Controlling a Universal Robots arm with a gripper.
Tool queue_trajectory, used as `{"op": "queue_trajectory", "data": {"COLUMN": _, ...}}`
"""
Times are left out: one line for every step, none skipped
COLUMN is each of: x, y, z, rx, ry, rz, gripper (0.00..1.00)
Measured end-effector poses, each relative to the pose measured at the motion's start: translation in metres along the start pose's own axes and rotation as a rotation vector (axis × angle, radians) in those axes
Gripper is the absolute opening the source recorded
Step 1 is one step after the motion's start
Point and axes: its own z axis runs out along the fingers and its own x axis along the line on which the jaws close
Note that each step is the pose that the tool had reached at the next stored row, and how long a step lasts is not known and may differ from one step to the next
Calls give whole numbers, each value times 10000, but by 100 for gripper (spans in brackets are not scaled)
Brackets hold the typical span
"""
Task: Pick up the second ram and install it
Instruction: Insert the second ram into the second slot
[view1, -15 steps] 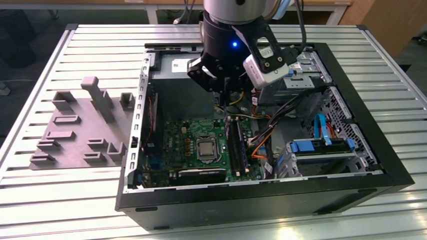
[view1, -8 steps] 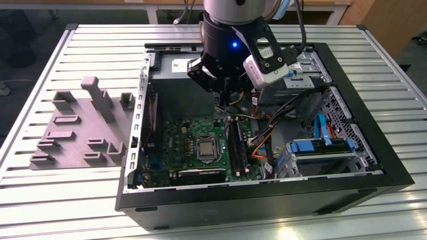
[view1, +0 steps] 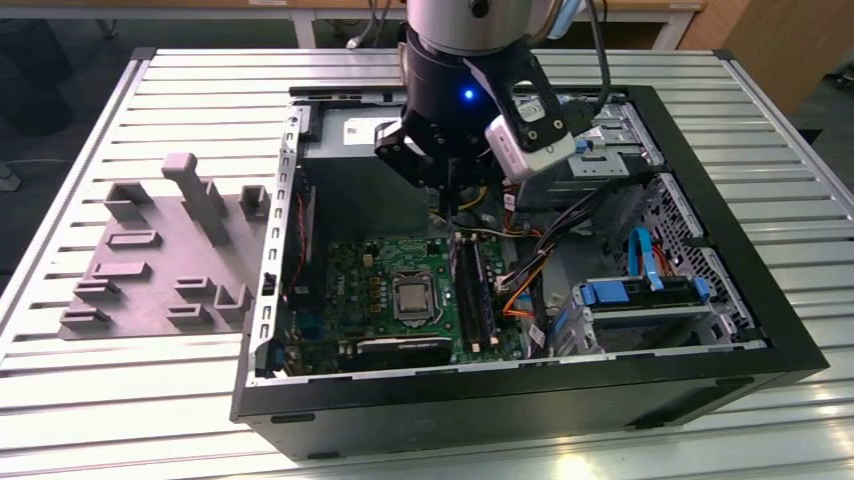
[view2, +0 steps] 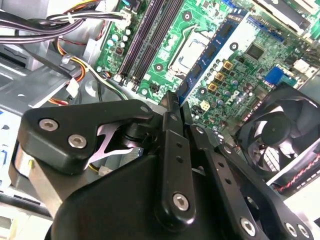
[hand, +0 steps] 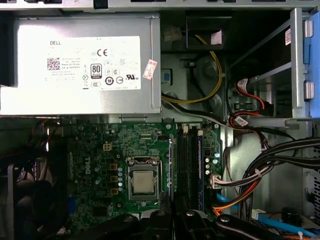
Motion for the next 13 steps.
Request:
{"op": "queue_trajectory", "data": {"x": 0, "y": -1, "z": 19, "rx": -2, "ry": 4, "rz": 0, "gripper": 14}}
{"op": "queue_trajectory", "data": {"x": 0, "y": -2, "z": 37, "rx": -1, "ry": 5, "rz": 4, "gripper": 14}}
{"op": "queue_trajectory", "data": {"x": 0, "y": -3, "z": 54, "rx": 0, "ry": 6, "rz": 32, "gripper": 14}}
{"op": "queue_trajectory", "data": {"x": 0, "y": -3, "z": 72, "rx": 1, "ry": 6, "rz": 84, "gripper": 14}}
{"op": "queue_trajectory", "data": {"x": 0, "y": -4, "z": 90, "rx": 2, "ry": 6, "rz": 128, "gripper": 14}}
{"op": "queue_trajectory", "data": {"x": 0, "y": -4, "z": 100, "rx": 1, "ry": 5, "rz": 150, "gripper": 14}}
{"op": "queue_trajectory", "data": {"x": 0, "y": -4, "z": 99, "rx": 2, "ry": 5, "rz": 151, "gripper": 14}}
{"op": "queue_trajectory", "data": {"x": 0, "y": -4, "z": 99, "rx": 3, "ry": 6, "rz": 151, "gripper": 14}}
{"op": "queue_trajectory", "data": {"x": 0, "y": -4, "z": 99, "rx": 2, "ry": 5, "rz": 151, "gripper": 14}}
{"op": "queue_trajectory", "data": {"x": 0, "y": -4, "z": 99, "rx": 3, "ry": 5, "rz": 151, "gripper": 14}}
{"op": "queue_trajectory", "data": {"x": 0, "y": -4, "z": 99, "rx": 2, "ry": 5, "rz": 153, "gripper": 14}}
{"op": "queue_trajectory", "data": {"x": 0, "y": -4, "z": 99, "rx": 2, "ry": 5, "rz": 154, "gripper": 14}}
{"op": "queue_trajectory", "data": {"x": 0, "y": -4, "z": 100, "rx": 1, "ry": 5, "rz": 155, "gripper": 14}}
